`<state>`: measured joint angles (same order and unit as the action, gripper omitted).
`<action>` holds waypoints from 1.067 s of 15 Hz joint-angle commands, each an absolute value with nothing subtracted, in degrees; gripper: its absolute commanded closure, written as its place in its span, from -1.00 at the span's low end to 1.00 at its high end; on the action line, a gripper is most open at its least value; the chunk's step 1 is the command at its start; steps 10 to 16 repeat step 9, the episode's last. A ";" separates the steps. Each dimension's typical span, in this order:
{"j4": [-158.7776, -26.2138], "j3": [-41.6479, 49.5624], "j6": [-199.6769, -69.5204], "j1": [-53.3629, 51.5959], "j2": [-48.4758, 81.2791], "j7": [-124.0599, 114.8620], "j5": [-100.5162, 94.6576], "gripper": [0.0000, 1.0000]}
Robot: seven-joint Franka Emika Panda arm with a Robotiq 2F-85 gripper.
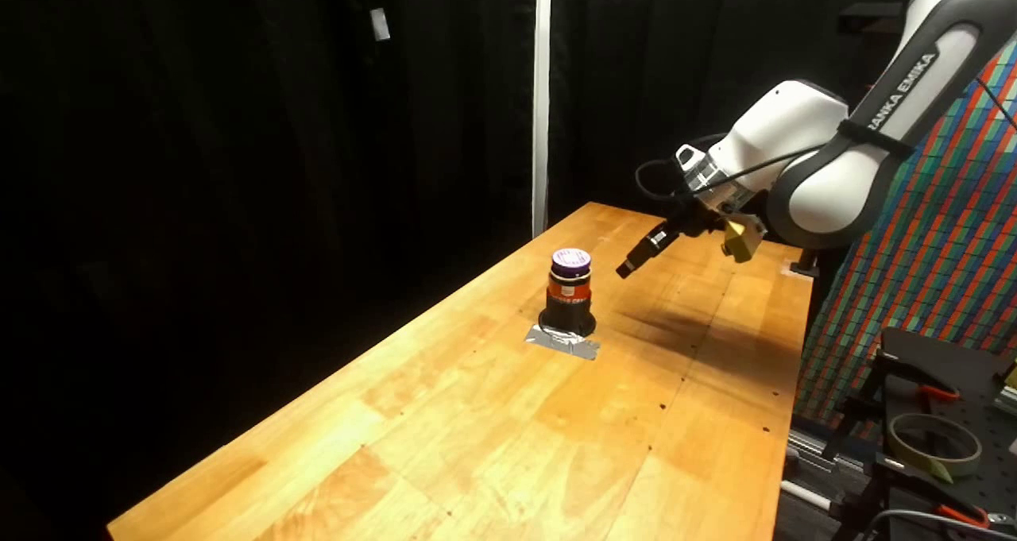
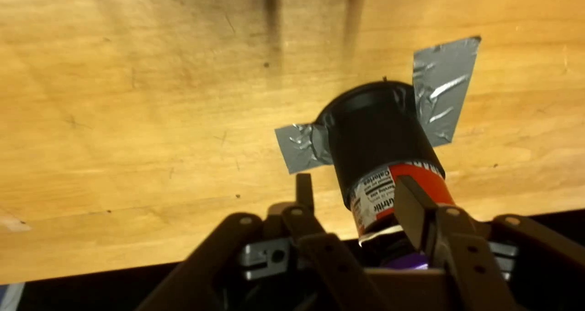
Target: Put the rubber band on the cup
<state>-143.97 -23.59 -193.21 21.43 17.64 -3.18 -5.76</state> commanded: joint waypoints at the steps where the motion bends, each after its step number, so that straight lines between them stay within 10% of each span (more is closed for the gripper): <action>1: -147.82 -19.85 -176.92 18.10 5.46 -3.98 -3.58 -0.65; 3: -147.54 -17.66 -166.72 17.10 1.81 -5.60 -7.04 -0.95; 8: -140.16 -7.31 -141.53 6.29 -0.97 -3.15 -5.26 -1.00; 16: -143.10 -6.32 -148.14 5.57 0.00 -3.20 -5.31 -1.00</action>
